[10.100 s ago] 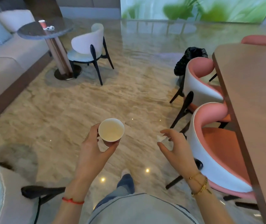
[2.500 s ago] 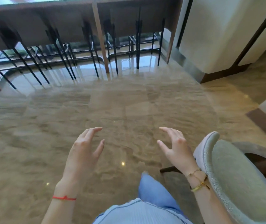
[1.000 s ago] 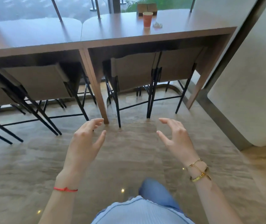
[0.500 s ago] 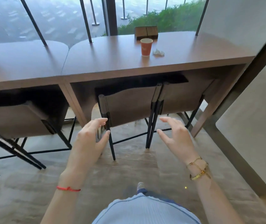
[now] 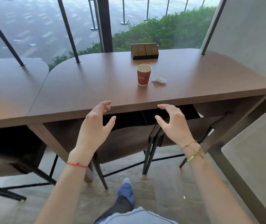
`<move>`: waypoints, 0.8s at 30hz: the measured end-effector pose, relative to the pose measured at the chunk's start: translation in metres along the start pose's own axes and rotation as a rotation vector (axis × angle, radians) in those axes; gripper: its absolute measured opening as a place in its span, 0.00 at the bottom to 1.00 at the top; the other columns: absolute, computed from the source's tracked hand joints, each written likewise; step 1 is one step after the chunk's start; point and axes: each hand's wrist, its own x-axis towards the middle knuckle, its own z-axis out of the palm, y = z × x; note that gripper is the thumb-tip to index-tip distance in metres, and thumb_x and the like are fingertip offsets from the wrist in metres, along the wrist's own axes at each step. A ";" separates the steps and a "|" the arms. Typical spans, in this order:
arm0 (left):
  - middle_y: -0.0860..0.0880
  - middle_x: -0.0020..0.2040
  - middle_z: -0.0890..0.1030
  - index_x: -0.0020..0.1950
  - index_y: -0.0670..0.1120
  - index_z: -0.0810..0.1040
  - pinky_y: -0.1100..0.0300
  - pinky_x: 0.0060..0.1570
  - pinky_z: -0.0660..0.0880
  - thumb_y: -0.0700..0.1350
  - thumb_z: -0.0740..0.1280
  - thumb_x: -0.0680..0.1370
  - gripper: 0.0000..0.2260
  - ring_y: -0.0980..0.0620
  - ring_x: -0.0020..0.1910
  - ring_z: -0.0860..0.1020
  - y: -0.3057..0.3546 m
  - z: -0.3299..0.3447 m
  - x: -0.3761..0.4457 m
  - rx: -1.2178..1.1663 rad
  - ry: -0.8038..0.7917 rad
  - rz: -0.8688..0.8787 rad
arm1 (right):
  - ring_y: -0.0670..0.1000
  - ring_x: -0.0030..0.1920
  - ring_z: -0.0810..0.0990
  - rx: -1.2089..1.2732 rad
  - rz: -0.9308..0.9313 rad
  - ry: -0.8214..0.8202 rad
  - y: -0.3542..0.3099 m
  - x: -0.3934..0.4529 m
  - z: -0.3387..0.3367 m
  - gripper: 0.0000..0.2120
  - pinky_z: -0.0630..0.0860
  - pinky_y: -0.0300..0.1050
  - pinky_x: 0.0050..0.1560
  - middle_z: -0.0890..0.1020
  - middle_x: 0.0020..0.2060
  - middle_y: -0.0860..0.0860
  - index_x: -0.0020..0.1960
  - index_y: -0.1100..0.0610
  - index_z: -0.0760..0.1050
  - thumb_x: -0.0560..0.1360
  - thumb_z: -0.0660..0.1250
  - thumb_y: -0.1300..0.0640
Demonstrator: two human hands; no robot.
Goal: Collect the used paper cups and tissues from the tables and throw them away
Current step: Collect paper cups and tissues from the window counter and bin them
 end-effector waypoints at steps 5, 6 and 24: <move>0.51 0.60 0.78 0.72 0.48 0.66 0.62 0.57 0.71 0.49 0.71 0.75 0.27 0.55 0.57 0.76 -0.011 0.037 0.089 0.000 0.000 0.074 | 0.49 0.62 0.73 -0.055 0.026 0.065 0.032 0.082 0.011 0.17 0.66 0.38 0.64 0.78 0.59 0.50 0.63 0.56 0.74 0.75 0.68 0.55; 0.50 0.61 0.77 0.72 0.47 0.66 0.61 0.57 0.72 0.50 0.71 0.74 0.29 0.54 0.57 0.76 -0.012 0.044 0.105 -0.005 -0.002 0.079 | 0.50 0.61 0.74 -0.066 0.030 0.088 0.037 0.099 0.011 0.17 0.67 0.40 0.64 0.79 0.59 0.51 0.62 0.57 0.74 0.75 0.68 0.55; 0.48 0.70 0.69 0.79 0.48 0.49 0.49 0.61 0.72 0.55 0.76 0.68 0.49 0.48 0.66 0.72 -0.005 0.142 0.252 -0.132 -0.202 -0.013 | 0.57 0.51 0.74 -0.203 0.193 -0.009 0.110 0.251 0.058 0.08 0.71 0.46 0.51 0.79 0.48 0.55 0.50 0.56 0.82 0.74 0.68 0.54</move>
